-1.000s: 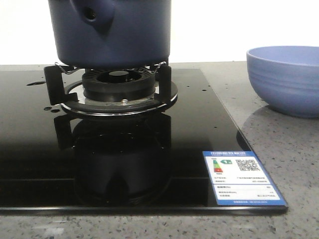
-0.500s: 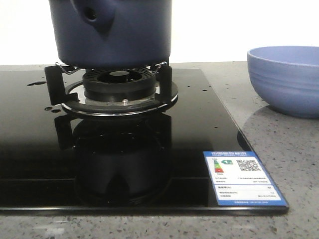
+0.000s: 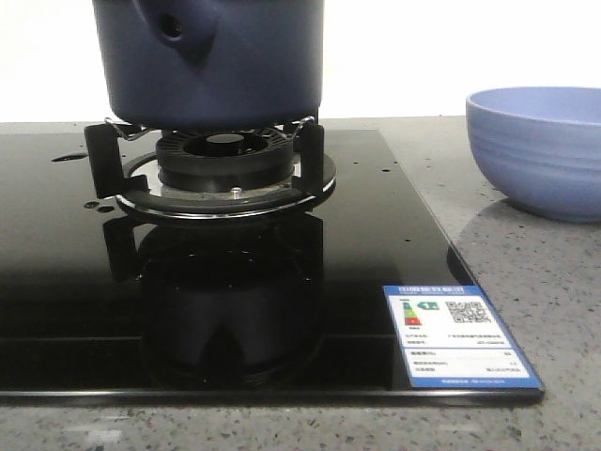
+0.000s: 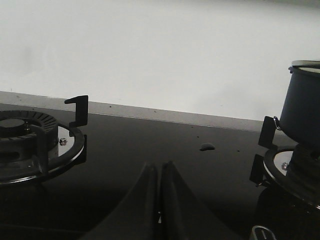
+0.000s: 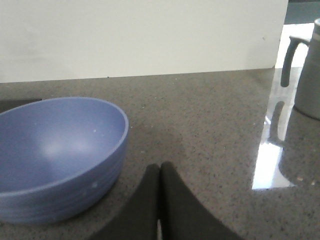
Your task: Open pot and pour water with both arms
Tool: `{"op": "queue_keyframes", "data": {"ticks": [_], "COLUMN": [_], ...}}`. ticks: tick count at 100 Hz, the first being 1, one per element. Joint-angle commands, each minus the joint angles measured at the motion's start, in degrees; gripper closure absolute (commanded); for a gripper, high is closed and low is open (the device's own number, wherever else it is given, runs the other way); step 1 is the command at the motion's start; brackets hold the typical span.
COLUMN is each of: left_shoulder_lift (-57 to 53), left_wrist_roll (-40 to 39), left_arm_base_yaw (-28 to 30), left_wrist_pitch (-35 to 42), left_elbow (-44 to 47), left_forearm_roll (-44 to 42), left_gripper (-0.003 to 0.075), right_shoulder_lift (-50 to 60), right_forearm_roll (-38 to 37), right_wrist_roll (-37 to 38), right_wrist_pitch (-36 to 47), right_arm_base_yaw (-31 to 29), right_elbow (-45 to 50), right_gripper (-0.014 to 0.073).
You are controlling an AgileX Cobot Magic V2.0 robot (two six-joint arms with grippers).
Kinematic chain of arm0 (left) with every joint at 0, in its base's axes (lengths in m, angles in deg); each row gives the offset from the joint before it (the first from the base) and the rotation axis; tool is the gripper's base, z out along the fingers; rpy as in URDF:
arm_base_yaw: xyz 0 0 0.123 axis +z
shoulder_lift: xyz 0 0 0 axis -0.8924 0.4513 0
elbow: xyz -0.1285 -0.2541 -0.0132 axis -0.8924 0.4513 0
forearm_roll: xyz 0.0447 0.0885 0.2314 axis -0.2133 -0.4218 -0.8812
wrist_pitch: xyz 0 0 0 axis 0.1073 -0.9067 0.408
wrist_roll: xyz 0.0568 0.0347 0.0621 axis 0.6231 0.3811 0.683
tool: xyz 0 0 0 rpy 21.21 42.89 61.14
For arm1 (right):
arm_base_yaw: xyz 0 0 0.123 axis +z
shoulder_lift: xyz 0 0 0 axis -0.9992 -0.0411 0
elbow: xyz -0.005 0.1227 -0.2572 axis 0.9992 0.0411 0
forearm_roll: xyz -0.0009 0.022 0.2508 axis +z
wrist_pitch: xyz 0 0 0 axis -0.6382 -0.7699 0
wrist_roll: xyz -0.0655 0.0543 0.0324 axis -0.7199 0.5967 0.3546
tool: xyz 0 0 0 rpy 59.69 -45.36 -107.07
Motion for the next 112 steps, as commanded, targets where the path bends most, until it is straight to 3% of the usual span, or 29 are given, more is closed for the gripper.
{"op": "queue_keyframes", "data": {"ticks": [1, 20, 35, 112], "left_shoulder_lift": [-1.67, -1.67, -1.67, -1.57], "left_wrist_roll": [-0.62, -0.62, -0.62, -0.62], "left_arm_base_yaw": [-0.40, -0.40, -0.40, -0.40], "left_wrist_pitch": [4.15, 4.15, 4.15, 4.04], "left_elbow": [1.96, 1.96, 1.96, 1.96], "left_forearm_roll": [0.15, 0.15, 0.15, 0.15], "left_gripper": [0.0741, 0.0741, 0.0741, 0.0741], "right_shoulder_lift": [3.03, 12.56, 19.96, 19.56], "right_forearm_roll": [0.79, 0.89, 0.46, -0.77], "right_wrist_roll": [0.19, 0.19, 0.19, 0.19], "right_wrist_pitch": [6.49, 6.38, -1.99, -4.68], "right_arm_base_yaw": [-0.32, -0.32, -0.32, -0.32], "right_elbow": [2.46, 9.65, 9.59, 9.47], "right_gripper": [0.0655, 0.0655, 0.0655, 0.0655]}}
